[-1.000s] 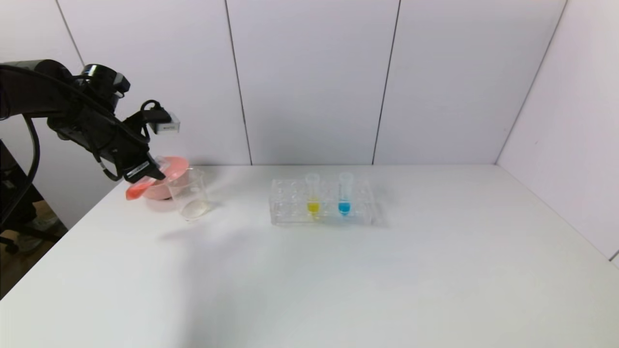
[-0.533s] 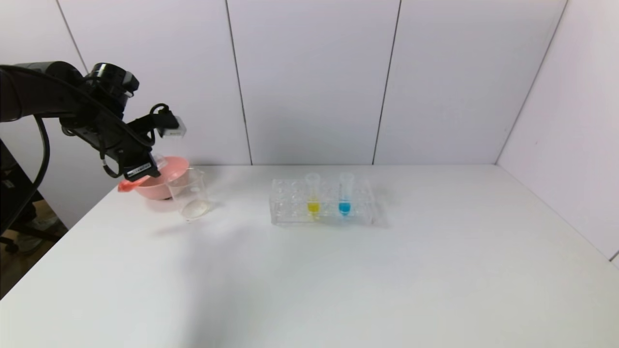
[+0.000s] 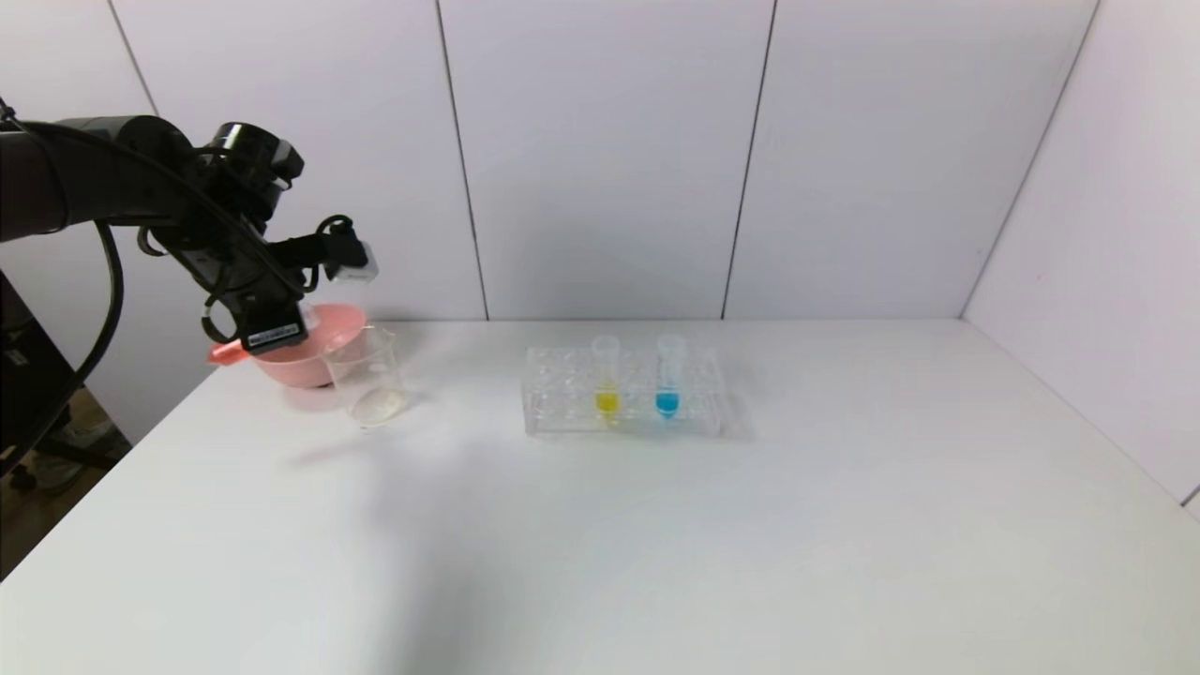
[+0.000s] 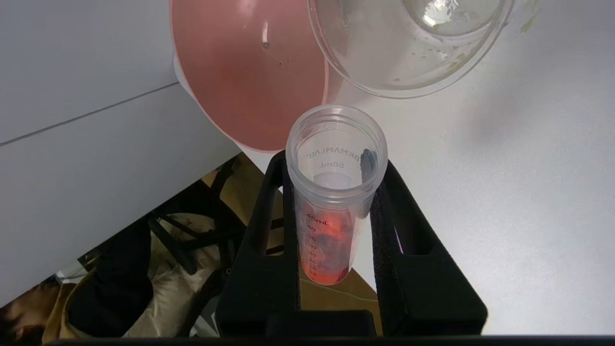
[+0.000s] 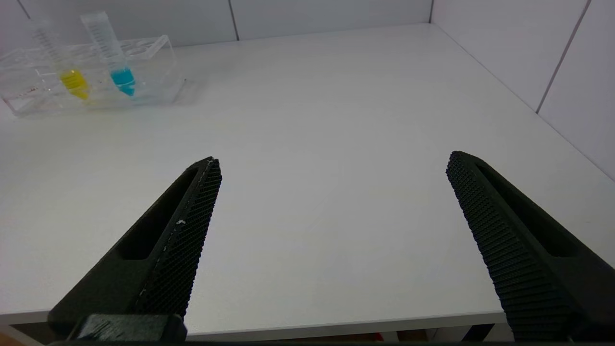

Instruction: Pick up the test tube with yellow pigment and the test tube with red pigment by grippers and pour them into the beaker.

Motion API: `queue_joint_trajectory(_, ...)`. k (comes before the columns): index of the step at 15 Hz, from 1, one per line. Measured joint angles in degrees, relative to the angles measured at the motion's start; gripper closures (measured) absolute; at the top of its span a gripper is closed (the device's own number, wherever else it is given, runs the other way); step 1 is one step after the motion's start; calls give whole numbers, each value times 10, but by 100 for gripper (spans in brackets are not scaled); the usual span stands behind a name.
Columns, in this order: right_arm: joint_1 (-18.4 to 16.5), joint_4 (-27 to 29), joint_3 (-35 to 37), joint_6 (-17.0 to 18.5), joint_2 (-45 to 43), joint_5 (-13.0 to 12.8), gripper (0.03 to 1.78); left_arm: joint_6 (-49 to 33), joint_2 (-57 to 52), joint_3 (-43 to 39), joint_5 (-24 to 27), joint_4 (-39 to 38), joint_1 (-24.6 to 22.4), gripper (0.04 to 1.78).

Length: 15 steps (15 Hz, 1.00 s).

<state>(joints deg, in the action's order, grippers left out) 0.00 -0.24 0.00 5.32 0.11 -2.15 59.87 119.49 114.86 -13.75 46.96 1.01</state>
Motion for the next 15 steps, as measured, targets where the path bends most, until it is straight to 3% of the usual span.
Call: queue_joint_trajectory(15, 0, 0, 0, 0, 0, 0, 10, 30, 18, 0, -161, -6, 59, 138)
